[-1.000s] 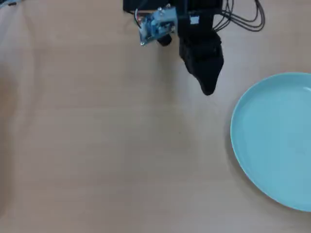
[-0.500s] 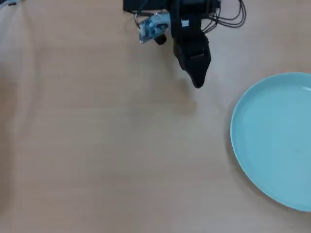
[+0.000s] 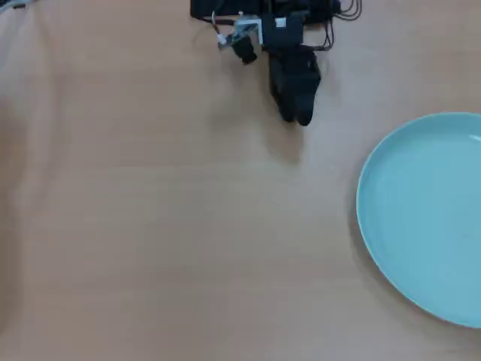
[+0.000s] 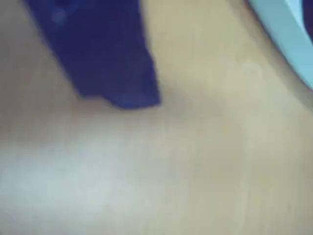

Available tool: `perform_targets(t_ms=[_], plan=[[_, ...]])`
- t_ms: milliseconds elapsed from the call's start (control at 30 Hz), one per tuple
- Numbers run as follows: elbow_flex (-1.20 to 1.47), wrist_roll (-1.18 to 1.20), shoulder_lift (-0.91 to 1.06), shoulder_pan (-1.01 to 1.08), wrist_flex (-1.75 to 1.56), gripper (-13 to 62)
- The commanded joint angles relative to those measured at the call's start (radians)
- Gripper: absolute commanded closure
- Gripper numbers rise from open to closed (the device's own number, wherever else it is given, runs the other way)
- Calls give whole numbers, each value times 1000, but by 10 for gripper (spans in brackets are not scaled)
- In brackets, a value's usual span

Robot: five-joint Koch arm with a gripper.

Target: Move the green bowl from right to left

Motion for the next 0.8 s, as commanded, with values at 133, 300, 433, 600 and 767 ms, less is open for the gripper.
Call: perform_targets(t_ms=[133, 300, 433, 600, 767], plan=[[129, 12, 86, 101, -235, 110], [129, 15, 86, 112, -173, 110], [129, 15, 89, 114, -161, 110], [129, 11, 84, 109, -118, 109], [129, 12, 84, 109, -86, 111]])
